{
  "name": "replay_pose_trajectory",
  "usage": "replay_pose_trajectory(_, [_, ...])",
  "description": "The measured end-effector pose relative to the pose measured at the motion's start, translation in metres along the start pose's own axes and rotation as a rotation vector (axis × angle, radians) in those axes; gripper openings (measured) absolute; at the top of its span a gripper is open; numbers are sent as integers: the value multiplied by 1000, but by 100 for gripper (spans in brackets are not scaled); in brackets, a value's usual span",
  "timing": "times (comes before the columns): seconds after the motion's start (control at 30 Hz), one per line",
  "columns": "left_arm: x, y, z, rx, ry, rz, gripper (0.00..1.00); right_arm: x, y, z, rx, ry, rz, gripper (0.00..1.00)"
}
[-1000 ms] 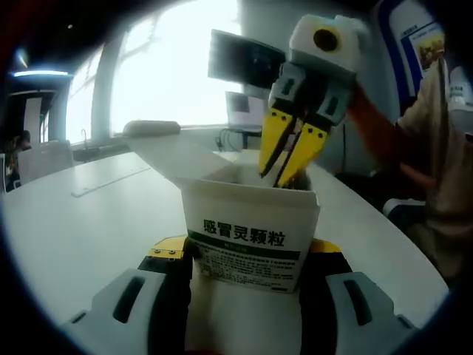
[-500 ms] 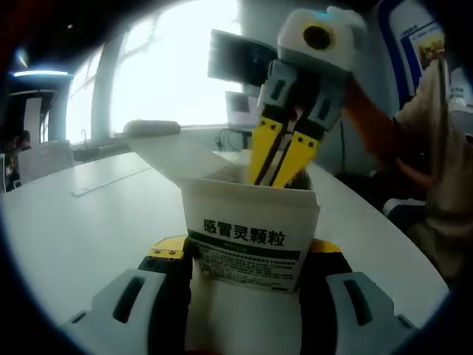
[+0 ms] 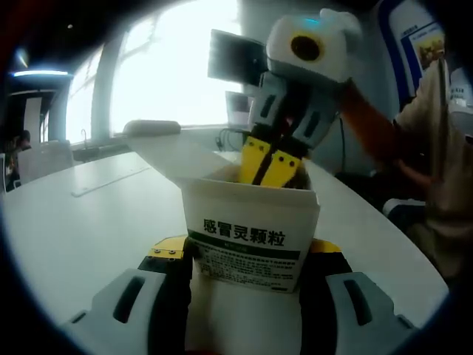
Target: Take out ganmaoling bag from box put it on table
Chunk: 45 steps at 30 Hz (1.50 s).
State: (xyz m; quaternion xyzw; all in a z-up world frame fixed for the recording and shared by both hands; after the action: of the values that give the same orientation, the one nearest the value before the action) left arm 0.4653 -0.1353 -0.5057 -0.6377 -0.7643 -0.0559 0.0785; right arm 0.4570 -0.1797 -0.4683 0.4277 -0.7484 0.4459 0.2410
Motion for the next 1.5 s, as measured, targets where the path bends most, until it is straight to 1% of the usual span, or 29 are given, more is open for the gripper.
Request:
replay_pose_trajectory(0.1, [0, 0, 0, -1, 0, 0, 50, 3, -1, 0, -3, -4, 3, 0])
replay_pose_trajectory(0.23, [0, 0, 0, 0, 0, 0, 50, 10, -4, -3, -18, -31, 16, 0])
replay_pose_trajectory(0.4, [0, 1, 0, 0, 0, -1, 50, 19, -5, -6, -68, -73, 18, 0])
replay_pose_trajectory(0.47, [0, 1, 0, 1, 0, 0, 50, 23, -8, -6, -108, -93, 28, 0])
replay_pose_trajectory(0.53, [0, 1, 0, 1, 1, 0, 50, 26, -11, -6, -172, -121, 33, 0])
replay_pose_trajectory(0.63, [0, 1, 0, 1, 1, -1, 50, 32, -15, -6, -235, -161, 32, 0])
replay_pose_trajectory(0.7, [-1, 1, 0, 1, 1, -1, 50, 36, -18, -5, -303, -190, 33, 0])
replay_pose_trajectory(0.73, [-1, 1, 0, 0, 1, -1, 50, 37, -19, -5, -312, -202, 36, 0])
replay_pose_trajectory(0.8, [-1, 1, 0, 1, 2, -1, 50, 42, -25, -4, -368, -232, 53, 0])
replay_pose_trajectory(0.9, [-1, 0, 0, 1, 2, -1, 50, 51, -30, -5, -424, -289, 55, 0])
replay_pose_trajectory(0.93, [-1, 0, 0, 0, 2, -1, 50, 54, -33, -5, -447, -309, 66, 0])
replay_pose_trajectory(1.0, [-1, 0, 0, 0, 2, -1, 50, 61, -36, -5, -473, -337, 67, 0])
replay_pose_trajectory(1.2, [-1, 0, 0, 0, 2, -1, 50, 82, -53, -3, -638, -458, 108, 0])
replay_pose_trajectory(1.27, [-1, 0, 0, 0, 2, -1, 50, 87, -57, 1, -686, -484, 110, 0])
replay_pose_trajectory(1.3, [-1, 0, 0, 0, 2, 0, 50, 91, -61, 4, -740, -516, 114, 0])
replay_pose_trajectory(1.37, [-2, 0, 0, 0, 2, 0, 50, 96, -66, 11, -815, -554, 118, 0])
replay_pose_trajectory(1.43, [-2, 0, 0, 0, 2, 0, 50, 99, -71, 21, -918, -585, 134, 0])
replay_pose_trajectory(1.5, [-2, 0, 0, 0, 2, 0, 50, 99, -75, 34, -990, -593, 160, 0])
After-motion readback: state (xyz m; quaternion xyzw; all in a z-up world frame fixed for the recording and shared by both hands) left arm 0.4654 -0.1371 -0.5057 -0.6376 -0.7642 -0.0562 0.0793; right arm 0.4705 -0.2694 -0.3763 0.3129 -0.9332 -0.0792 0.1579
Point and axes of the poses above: the point that each gripper's makers call its tool centre point, and the gripper's own axes: x roughly backward along the fingers, y roughly to its left, z roughly out of its underside, the point moved 3 cm from there along x, roughly backward along the fingers, and after that the axes turned 6 degrees about z, right-handed, at the moved point
